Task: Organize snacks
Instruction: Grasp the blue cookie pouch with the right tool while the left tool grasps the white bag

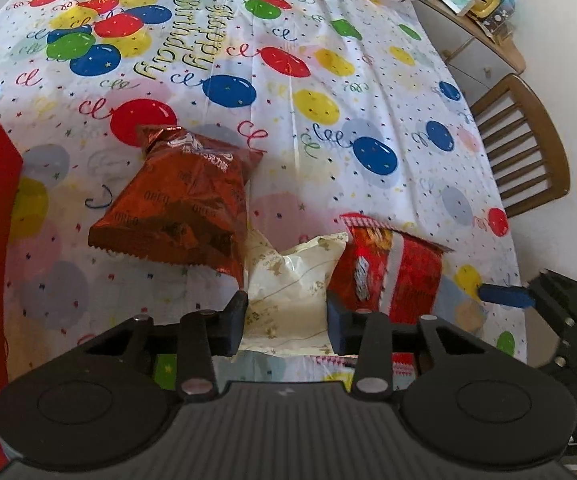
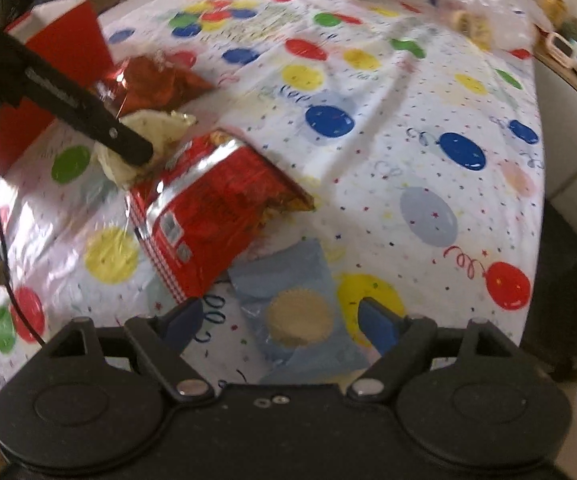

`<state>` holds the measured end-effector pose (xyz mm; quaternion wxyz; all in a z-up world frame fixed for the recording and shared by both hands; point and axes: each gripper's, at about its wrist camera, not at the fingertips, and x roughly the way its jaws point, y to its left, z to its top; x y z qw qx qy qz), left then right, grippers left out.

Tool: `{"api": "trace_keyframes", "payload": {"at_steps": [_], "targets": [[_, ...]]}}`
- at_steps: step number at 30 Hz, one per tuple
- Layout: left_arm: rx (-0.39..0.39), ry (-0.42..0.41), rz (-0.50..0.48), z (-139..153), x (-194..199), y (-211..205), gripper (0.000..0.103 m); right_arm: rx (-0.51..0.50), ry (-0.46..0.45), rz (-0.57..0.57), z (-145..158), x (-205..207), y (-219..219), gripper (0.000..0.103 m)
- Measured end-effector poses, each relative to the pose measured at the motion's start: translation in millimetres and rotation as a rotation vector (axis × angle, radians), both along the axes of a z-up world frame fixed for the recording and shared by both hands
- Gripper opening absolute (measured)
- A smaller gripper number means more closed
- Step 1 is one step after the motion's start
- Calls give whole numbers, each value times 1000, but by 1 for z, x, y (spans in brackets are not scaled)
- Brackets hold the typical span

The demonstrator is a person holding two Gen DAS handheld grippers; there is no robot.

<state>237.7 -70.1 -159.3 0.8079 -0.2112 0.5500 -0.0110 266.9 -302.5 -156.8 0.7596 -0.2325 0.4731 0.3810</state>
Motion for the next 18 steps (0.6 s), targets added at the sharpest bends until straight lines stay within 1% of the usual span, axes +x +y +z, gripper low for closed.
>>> {"api": "trace_keyframes", "payload": {"at_steps": [2,3,5,7,9,15,18], "targets": [[-8,-1,-7,1,-5,0,39,-11,3,21,-4,0,1,80],[-12,-1,-11,2,-8,0,39,-16,4,24,-6,1,2,76],[-18,3,-15,2,-13,-1,39,-15,7,27,-9,2,2,74],[-27,4,-20,2,-18,-1,39,-9,-2,33,-8,2,2,68],[-23,2,-30,3,-23,-3,39,-5,-6,36,-7,1,1,58],[-24,-3,-45,6,-35,-7,39,0,-22,11,-5,-7,-1,47],[-11,-11,-47,9,-40,-9,39,3,-37,-29,-3,-15,-3,46]]}}
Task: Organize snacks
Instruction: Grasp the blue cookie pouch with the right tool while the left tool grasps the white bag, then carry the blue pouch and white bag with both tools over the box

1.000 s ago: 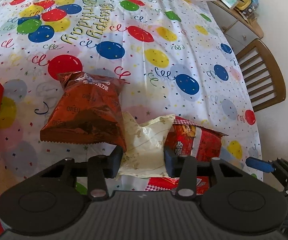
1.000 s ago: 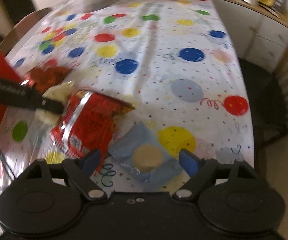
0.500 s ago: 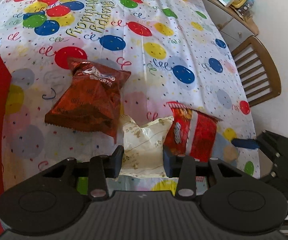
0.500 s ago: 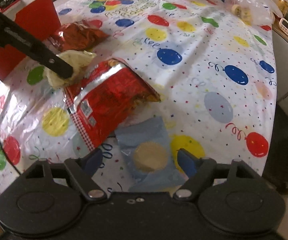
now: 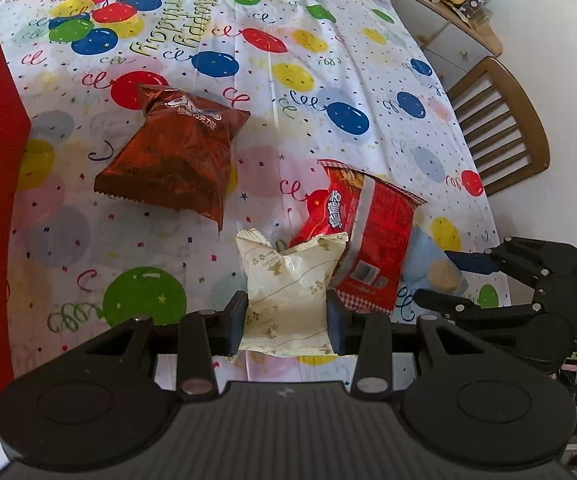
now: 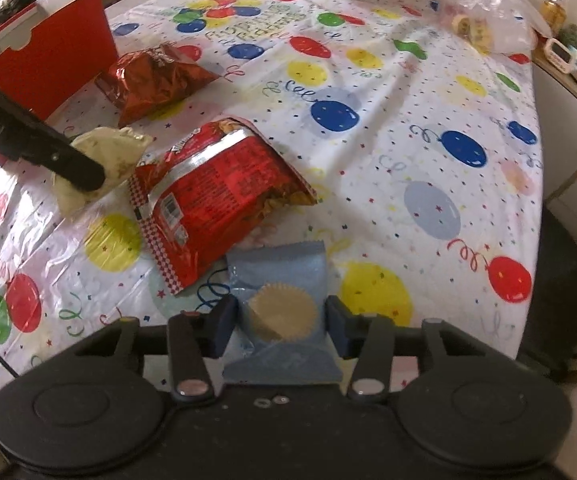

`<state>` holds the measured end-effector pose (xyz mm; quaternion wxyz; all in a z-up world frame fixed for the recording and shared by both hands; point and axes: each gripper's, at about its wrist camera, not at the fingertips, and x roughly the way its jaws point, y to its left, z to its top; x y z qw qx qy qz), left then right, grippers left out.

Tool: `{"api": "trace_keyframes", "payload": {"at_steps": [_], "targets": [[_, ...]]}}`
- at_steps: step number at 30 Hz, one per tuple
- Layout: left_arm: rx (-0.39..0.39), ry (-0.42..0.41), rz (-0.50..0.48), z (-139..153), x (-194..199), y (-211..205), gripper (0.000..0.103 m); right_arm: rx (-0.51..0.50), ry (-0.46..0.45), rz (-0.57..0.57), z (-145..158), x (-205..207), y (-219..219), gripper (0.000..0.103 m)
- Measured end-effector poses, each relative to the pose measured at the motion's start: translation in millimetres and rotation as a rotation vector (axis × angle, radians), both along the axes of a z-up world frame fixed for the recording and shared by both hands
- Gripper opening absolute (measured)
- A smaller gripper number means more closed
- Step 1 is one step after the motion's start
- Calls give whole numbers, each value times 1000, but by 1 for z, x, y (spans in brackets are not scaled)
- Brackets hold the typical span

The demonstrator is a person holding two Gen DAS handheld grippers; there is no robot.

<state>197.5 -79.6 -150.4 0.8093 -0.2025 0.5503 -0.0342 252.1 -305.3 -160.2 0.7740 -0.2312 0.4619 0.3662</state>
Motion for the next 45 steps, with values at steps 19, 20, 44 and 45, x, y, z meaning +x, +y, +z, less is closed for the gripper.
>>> {"api": "trace_keyframes", "payload": {"at_steps": [19,20,44,45], "targets": [[125,-115,-36,44,-48,-8,39,151,-15,-341,44,-63,-11,46],[124,-115,-34,47,-51,-6,39,163,-6,-360,47,-66,-9,46],[217,-180,69,106,-129,103,39,318,2,-391,117,-132,113,47],[219,-183,74,107,-132,109,39,322,-3,-382,120,-134,121,47]]}}
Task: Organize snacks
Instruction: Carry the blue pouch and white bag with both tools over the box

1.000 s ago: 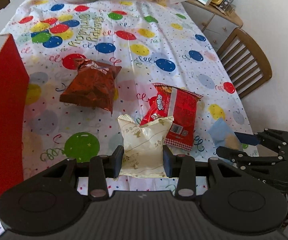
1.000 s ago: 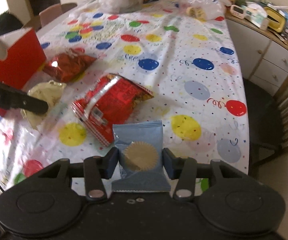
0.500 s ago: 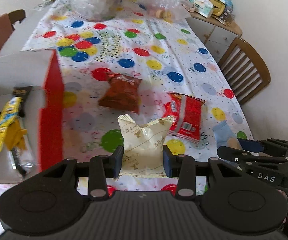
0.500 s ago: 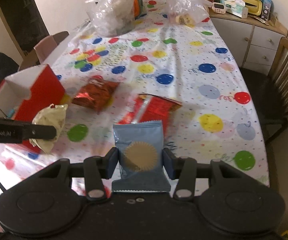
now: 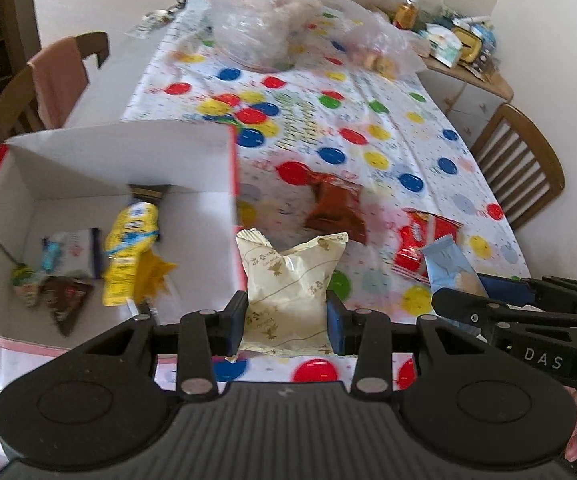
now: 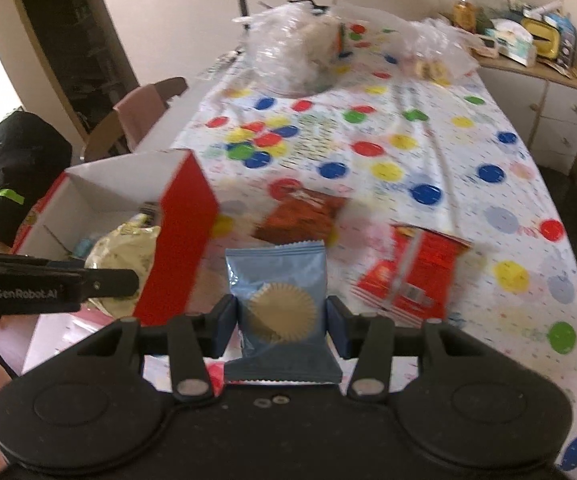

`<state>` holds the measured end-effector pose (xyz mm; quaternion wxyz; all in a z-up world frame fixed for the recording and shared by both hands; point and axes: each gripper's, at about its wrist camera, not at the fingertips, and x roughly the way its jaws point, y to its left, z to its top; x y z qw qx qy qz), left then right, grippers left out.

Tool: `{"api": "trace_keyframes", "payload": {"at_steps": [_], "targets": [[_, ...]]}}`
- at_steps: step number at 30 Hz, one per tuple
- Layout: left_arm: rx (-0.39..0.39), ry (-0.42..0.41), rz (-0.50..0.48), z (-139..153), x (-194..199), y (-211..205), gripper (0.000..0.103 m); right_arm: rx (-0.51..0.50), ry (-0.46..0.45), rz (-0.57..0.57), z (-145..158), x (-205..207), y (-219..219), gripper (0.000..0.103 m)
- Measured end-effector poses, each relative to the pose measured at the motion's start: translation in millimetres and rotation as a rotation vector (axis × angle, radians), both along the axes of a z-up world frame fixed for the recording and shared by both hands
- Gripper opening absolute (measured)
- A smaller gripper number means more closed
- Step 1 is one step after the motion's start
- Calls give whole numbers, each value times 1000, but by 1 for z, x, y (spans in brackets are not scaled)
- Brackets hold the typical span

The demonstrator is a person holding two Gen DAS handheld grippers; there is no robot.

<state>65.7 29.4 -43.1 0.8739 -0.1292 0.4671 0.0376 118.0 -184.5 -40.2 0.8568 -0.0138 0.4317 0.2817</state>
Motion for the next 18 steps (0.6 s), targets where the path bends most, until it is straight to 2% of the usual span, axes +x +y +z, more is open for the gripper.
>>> {"api": "trace_keyframes", "payload": {"at_steps": [8,18], "targets": [[33,-28,47,11,-19,55,39,11,-44,63,17,-16,65,46],[61,-4,106,11,-24,123,39,-13,-67,128,20,-19,138,46]]}}
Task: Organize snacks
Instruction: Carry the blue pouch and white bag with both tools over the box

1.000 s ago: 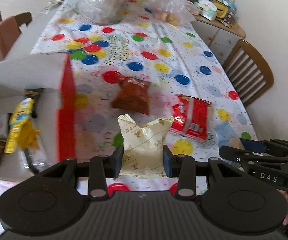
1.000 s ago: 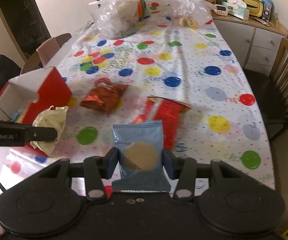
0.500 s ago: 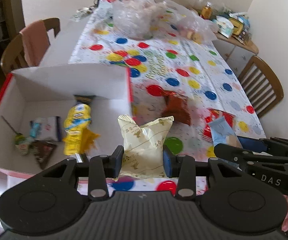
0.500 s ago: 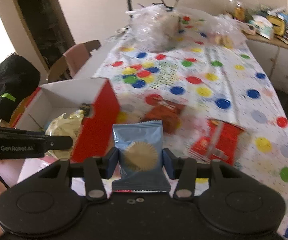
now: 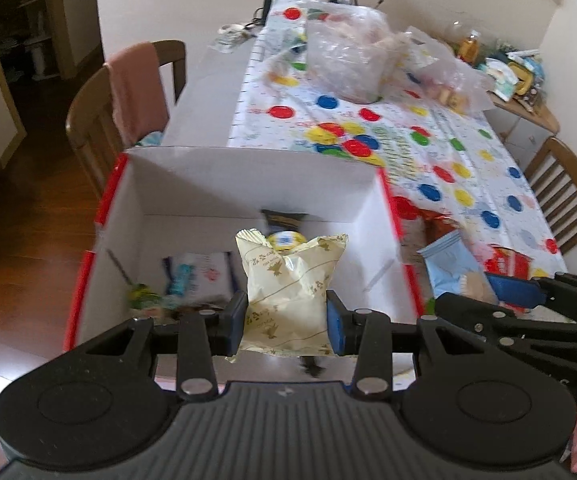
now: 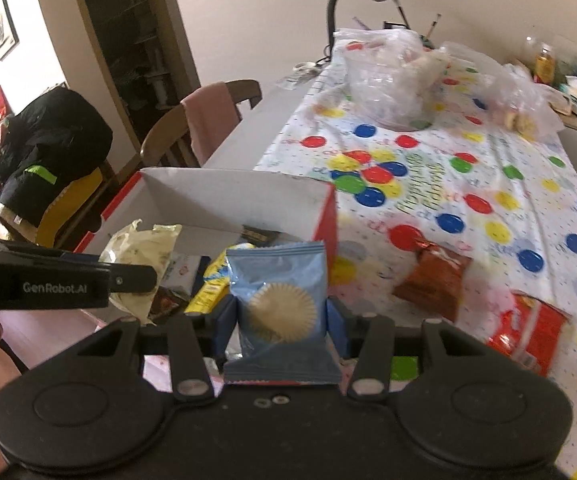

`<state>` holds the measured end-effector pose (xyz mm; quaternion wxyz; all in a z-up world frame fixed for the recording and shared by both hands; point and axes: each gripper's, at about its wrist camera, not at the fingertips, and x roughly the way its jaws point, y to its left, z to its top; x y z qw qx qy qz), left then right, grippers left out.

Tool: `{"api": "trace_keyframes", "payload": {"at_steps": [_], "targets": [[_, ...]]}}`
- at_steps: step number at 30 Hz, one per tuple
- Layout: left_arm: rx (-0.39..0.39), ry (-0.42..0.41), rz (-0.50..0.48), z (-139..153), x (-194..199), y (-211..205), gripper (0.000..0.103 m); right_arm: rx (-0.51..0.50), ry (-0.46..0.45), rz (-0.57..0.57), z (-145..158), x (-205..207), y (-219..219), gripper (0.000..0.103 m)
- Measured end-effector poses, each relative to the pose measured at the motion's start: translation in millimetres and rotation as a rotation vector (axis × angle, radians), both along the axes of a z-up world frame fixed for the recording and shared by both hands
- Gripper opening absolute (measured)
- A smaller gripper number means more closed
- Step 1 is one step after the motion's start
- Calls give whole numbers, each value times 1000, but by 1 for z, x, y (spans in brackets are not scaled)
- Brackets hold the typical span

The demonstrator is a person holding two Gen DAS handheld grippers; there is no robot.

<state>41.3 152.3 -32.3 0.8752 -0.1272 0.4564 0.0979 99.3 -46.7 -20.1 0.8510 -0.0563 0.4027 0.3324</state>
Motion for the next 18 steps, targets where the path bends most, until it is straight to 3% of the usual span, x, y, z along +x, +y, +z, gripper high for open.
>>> {"api": "trace_keyframes", "payload": {"at_steps": [11,18], "targets": [[30,82,45,-20,22,62,39,-71,21,31,-17,18,56,47],[42,118,38,-35,40,80,39,-119,54,65,-37,34,88,47]]}}
